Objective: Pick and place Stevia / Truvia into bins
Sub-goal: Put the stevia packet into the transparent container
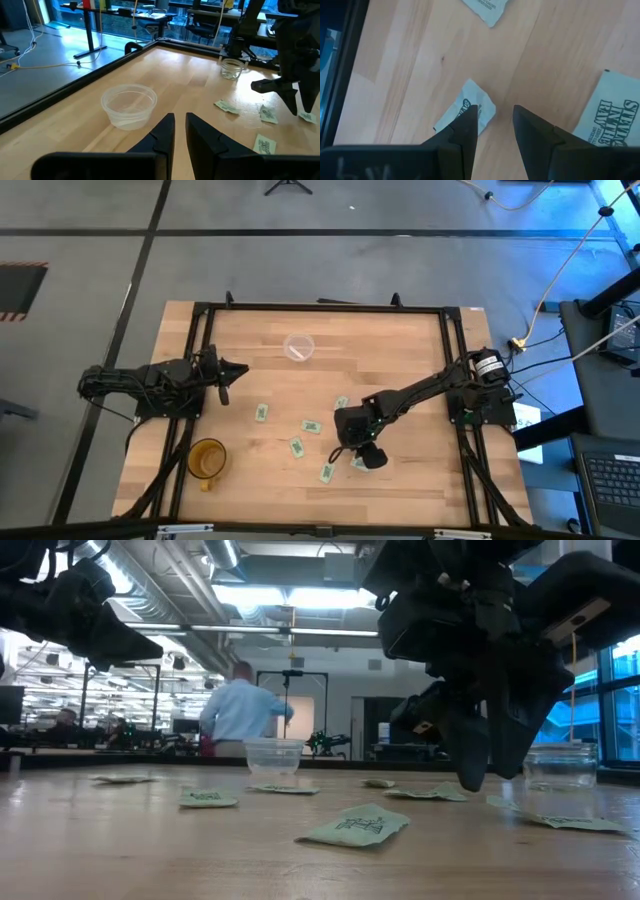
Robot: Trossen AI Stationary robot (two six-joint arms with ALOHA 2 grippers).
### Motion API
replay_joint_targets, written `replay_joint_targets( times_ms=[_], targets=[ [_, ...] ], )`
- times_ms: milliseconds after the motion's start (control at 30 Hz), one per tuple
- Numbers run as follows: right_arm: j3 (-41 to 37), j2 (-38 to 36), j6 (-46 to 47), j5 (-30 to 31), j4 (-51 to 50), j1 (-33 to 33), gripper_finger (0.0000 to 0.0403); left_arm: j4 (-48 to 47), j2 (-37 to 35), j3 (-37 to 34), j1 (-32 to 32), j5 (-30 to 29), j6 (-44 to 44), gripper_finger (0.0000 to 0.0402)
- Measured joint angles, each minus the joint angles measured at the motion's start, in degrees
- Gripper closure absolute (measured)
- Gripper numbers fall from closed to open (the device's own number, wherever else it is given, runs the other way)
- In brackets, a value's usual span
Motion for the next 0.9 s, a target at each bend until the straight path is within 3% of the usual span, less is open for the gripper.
replay_joint_targets(
  times_ms=[900],
  targets=[
    [-1.8, 0.1, 1.0, 1.5, 1.6, 0.6, 0.0275, 0.0, 0.0, 0.0, 0.0, -0.2, 0.0, 0.0359]
  ],
)
